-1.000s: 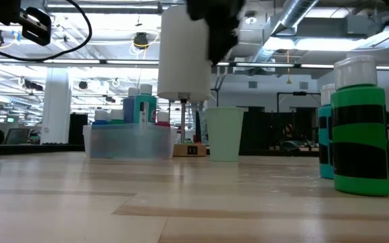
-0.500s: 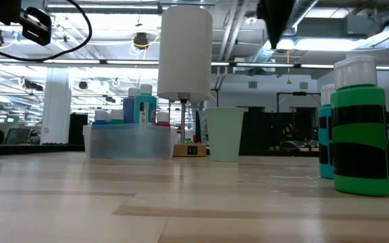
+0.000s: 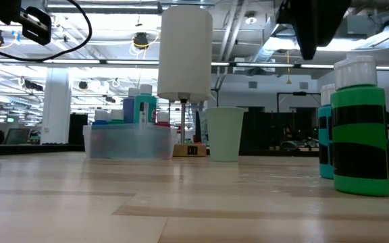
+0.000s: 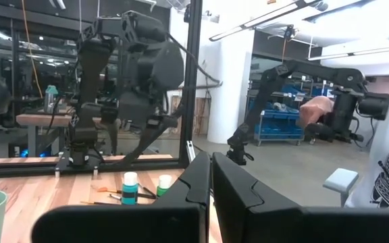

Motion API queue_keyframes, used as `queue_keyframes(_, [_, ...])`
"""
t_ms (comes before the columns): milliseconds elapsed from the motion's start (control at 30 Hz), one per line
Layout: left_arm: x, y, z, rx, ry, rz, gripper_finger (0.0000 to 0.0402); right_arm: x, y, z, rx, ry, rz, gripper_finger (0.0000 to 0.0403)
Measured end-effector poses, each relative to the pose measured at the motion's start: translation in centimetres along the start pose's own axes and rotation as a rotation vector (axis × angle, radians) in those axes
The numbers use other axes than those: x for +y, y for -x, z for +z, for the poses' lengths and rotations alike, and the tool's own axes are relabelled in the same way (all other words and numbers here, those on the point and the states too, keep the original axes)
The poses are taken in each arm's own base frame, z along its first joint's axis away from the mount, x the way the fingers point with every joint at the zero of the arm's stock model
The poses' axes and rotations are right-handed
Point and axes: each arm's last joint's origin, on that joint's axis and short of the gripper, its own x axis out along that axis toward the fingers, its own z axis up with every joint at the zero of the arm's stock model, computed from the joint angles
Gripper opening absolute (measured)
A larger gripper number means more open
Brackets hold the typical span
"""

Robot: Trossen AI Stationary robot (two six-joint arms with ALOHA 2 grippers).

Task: Pick & Place Paint Supplies
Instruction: Put the light blue paint bottle into the transparent bin

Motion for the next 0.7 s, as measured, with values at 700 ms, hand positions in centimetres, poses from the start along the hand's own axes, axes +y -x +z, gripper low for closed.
queue_keyframes(700, [0.0,0.0,0.0,0.002,-0.001,-0.003,0.0002,0.0,-4.2,-3.0,-0.143,-0.006,0.082,0.0206])
